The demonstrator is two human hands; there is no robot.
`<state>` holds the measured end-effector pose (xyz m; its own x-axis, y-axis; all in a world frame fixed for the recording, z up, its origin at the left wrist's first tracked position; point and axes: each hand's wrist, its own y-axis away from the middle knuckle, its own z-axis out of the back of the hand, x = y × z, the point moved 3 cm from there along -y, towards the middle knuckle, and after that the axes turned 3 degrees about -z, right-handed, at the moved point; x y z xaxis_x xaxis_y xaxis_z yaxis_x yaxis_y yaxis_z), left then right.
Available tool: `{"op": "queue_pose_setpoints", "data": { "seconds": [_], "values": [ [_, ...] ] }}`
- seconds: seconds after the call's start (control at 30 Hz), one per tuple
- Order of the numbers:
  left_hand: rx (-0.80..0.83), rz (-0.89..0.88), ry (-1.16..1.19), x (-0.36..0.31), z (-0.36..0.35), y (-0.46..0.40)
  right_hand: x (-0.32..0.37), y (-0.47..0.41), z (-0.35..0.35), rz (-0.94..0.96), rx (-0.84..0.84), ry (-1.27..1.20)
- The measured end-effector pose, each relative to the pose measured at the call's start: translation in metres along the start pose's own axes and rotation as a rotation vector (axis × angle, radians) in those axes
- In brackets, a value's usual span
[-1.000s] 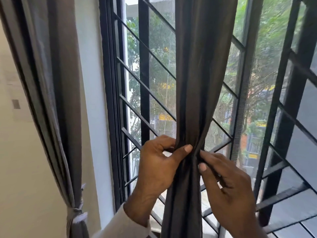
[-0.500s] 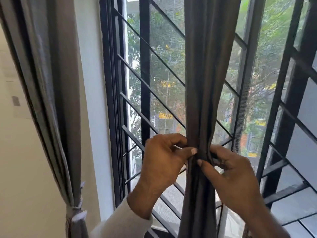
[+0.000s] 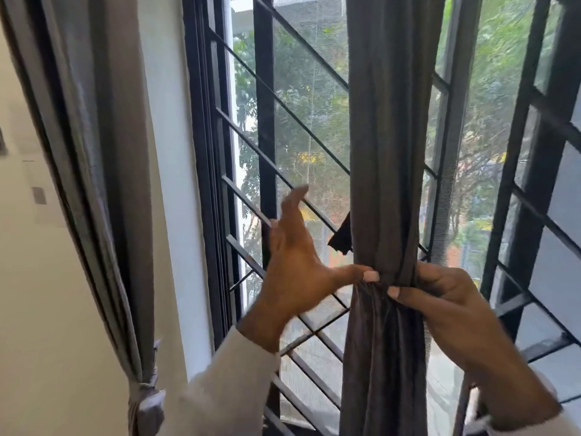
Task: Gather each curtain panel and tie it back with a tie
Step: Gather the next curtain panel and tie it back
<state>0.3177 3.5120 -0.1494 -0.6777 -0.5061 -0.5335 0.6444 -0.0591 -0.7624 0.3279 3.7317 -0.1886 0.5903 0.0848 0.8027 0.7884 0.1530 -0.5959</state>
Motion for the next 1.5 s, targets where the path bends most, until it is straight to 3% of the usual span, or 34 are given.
{"op": "queue_pose_setpoints", "data": {
  "seconds": [0.07, 0.17, 0.23, 0.33, 0.47, 0.53, 0.6, 0.67, 0.8, 0.9, 0.97, 1.1, 1.23, 1.3, 1.43, 1.5],
  "values": [
    [0.297, 0.123, 0.194, 0.009, -0.003, -0.018, 0.001, 0.000, 0.003, -0.037, 0.049, -0.076],
    [0.451, 0.166, 0.382, 0.016, -0.013, -0.029, 0.002, 0.000, 0.005, -0.057, 0.063, -0.087],
    [0.377, 0.183, 0.487, 0.014, -0.017, -0.024, 0.003, 0.001, 0.005, -0.043, 0.033, -0.028],
    [0.124, 0.130, 0.498, 0.009, -0.023, -0.012, 0.009, 0.005, 0.004, 0.017, -0.081, 0.185],
    [-0.179, -0.168, 0.087, -0.011, -0.027, 0.010, 0.019, 0.025, -0.018, 0.256, -0.438, 0.910],
    [-0.245, -0.360, -0.149, -0.024, -0.027, 0.023, 0.016, 0.037, -0.034, 0.348, -0.537, 1.029],
    [-0.235, -0.429, -0.270, -0.030, -0.026, 0.030, 0.012, 0.047, -0.041, 0.435, -0.509, 0.946],
    [-0.139, -0.433, -0.215, -0.034, -0.022, 0.031, 0.015, 0.050, -0.038, 0.476, -0.393, 0.850],
    [0.296, -0.468, 0.052, -0.035, 0.003, 0.033, 0.034, 0.053, -0.022, 0.436, -0.038, 0.546],
    [0.538, -0.533, 0.016, -0.039, 0.027, 0.030, 0.045, 0.048, -0.008, 0.380, 0.085, 0.451],
    [0.503, -0.620, -0.088, -0.045, 0.036, 0.024, 0.048, 0.043, -0.007, 0.423, 0.003, 0.503],
    [0.263, -0.926, -0.486, -0.063, 0.035, 0.025, 0.054, 0.038, -0.014, 0.496, -0.185, 0.520],
    [-0.086, -1.045, -0.539, -0.071, 0.032, 0.038, 0.051, 0.033, -0.018, 0.460, -0.109, 0.411],
    [-0.157, -1.109, -0.566, -0.081, 0.036, 0.043, 0.046, 0.032, -0.018, 0.424, -0.065, 0.324],
    [0.130, -1.197, -0.570, -0.097, 0.046, 0.024, 0.044, 0.030, -0.017, 0.379, -0.034, 0.162],
    [0.312, -1.134, -0.505, -0.100, 0.051, 0.007, 0.043, 0.028, -0.018, 0.374, -0.043, 0.129]
  ]
}}
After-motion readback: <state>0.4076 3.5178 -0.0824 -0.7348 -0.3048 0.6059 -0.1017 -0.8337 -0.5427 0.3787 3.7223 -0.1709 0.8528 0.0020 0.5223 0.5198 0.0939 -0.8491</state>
